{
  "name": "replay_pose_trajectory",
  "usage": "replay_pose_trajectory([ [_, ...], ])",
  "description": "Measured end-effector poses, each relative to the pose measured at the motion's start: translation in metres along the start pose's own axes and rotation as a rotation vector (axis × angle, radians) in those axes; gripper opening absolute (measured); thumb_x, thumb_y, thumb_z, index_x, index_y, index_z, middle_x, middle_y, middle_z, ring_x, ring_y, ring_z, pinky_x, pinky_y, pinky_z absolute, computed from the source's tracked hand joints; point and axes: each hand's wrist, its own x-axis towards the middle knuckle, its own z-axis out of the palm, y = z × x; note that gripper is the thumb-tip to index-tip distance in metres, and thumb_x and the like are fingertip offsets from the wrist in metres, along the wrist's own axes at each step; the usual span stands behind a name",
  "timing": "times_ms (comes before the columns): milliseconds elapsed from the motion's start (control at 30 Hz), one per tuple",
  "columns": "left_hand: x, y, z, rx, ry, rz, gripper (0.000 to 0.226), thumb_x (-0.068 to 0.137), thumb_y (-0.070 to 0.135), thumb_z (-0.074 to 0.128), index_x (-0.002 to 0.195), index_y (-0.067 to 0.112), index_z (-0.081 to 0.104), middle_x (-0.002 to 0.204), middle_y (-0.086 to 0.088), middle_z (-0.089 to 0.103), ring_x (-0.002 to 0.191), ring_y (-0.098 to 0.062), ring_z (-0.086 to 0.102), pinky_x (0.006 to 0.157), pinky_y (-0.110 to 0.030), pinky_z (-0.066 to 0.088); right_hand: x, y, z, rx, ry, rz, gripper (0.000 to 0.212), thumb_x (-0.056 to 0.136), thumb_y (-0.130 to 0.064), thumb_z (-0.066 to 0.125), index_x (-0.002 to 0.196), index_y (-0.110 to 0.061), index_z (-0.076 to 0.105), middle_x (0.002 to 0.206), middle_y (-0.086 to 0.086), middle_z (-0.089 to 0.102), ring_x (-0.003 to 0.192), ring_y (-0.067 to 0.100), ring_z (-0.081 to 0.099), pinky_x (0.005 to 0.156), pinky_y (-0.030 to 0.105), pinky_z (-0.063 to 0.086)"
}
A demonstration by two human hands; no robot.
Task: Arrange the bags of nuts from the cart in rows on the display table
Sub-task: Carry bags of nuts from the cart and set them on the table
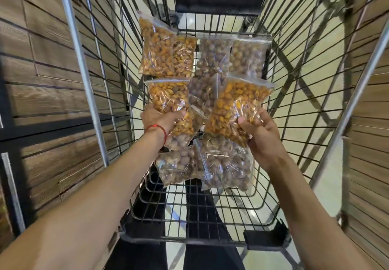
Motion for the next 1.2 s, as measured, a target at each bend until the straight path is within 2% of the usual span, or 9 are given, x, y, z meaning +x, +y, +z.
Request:
replay_pose_trajectory([
  [200,-0.015,0.0,-0.003,-0.099,-0.021,0.033,0.082,0.065,0.029,0.099,0.127,0.014,0.049,0.117,-0.001,0.061,0.112,-0.023,0.06,0.092,-0.03,0.046,-0.022,0.0,-0.009,-0.037,-0.118,0.067,0.053,0.097,0.01,0.061,0.148,-0.001,0.05,0.129,0.023,0.071,0.106,0.032,0.072,0.09,0.045,0.064],
  [333,-0.037,0.007,-0.016,-0.187,-0.218,0.041,0.113,0.051,0.035,0.103,0.146,0.007,0.047,0.122,0.003,0.063,0.122,-0.018,0.056,0.113,-0.031,0.039,-0.043,-0.003,-0.014,0.027,-0.186,0.114,0.056,0.098,0.01,0.057,0.152,-0.001,0.047,0.122,0.012,0.076,0.101,0.021,0.077,0.076,0.037,0.064],
  [400,-0.056,0.004,-0.03,-0.186,-0.312,0.045,0.104,0.06,0.03,0.1,0.146,0.008,0.045,0.11,0.003,0.066,0.123,-0.02,0.054,0.115,-0.038,0.038,-0.056,-0.006,-0.018,0.012,-0.257,0.124,0.06,0.096,0.004,0.064,0.152,-0.012,0.05,0.137,0.013,0.071,0.12,0.026,0.072,0.091,0.051,0.062],
  [500,-0.086,-0.006,-0.051,-0.124,-0.432,0.098,0.139,0.035,0.053,0.104,0.154,0.019,0.041,0.141,-0.004,0.064,0.136,-0.028,0.054,0.117,-0.051,0.039,-0.078,-0.012,-0.022,-0.022,-0.402,0.116,0.077,0.085,-0.008,0.077,0.155,-0.024,0.047,0.152,0.008,0.061,0.144,0.032,0.054,0.117,0.07,0.036],
  [633,-0.126,-0.026,-0.08,-0.152,-0.489,0.197,0.113,0.027,0.057,0.103,0.128,0.022,0.065,0.118,-0.001,0.078,0.118,-0.026,0.069,0.108,-0.053,0.05,-0.117,-0.023,-0.013,0.177,-0.593,0.141,0.091,0.075,-0.005,0.083,0.155,-0.012,0.038,0.137,0.026,0.047,0.134,0.045,0.036,0.119,0.081,0.014],
  [767,-0.176,-0.046,-0.107,-0.269,-0.522,0.236,0.075,0.052,0.027,0.097,0.12,0.014,0.067,0.11,-0.003,0.08,0.11,-0.026,0.073,0.106,-0.054,0.053,-0.16,-0.031,0.001,0.101,-0.554,0.114,0.112,0.063,-0.027,0.098,0.153,-0.001,0.038,0.125,0.022,0.063,0.107,0.042,0.066,0.087,0.052,0.063],
  [933,-0.209,-0.083,-0.139,-0.363,-0.536,0.241,0.077,0.055,0.029,0.097,0.124,0.013,0.068,0.112,-0.004,0.08,0.107,-0.027,0.073,0.096,-0.042,0.056,-0.201,-0.015,0.011,-0.101,-0.386,0.045,0.128,0.05,-0.034,0.108,0.157,-0.008,0.042,0.133,0.017,0.072,0.103,0.032,0.079,0.075,0.046,0.067],
  [1100,-0.244,-0.136,-0.17,-0.476,-0.505,0.272,0.062,0.066,0.013,0.088,0.124,0.009,0.067,0.107,-0.009,0.08,0.096,-0.028,0.078,0.072,-0.036,0.064,-0.254,0.012,0.01,-0.209,-0.411,-0.056,0.066,0.076,-0.013,0.085,0.138,-0.01,0.062,0.119,0.013,0.079,0.1,0.03,0.08,0.076,0.047,0.066],
  [1200,-0.271,-0.178,-0.196,-0.535,-0.479,0.279,0.059,0.069,0.014,0.086,0.124,0.018,0.065,0.105,-0.001,0.081,0.094,-0.022,0.078,0.071,-0.034,0.063,-0.289,0.025,0.006,-0.349,-0.419,-0.113,0.063,0.078,-0.012,0.083,0.138,-0.012,0.063,0.128,0.014,0.076,0.117,0.036,0.074,0.095,0.058,0.06],
])
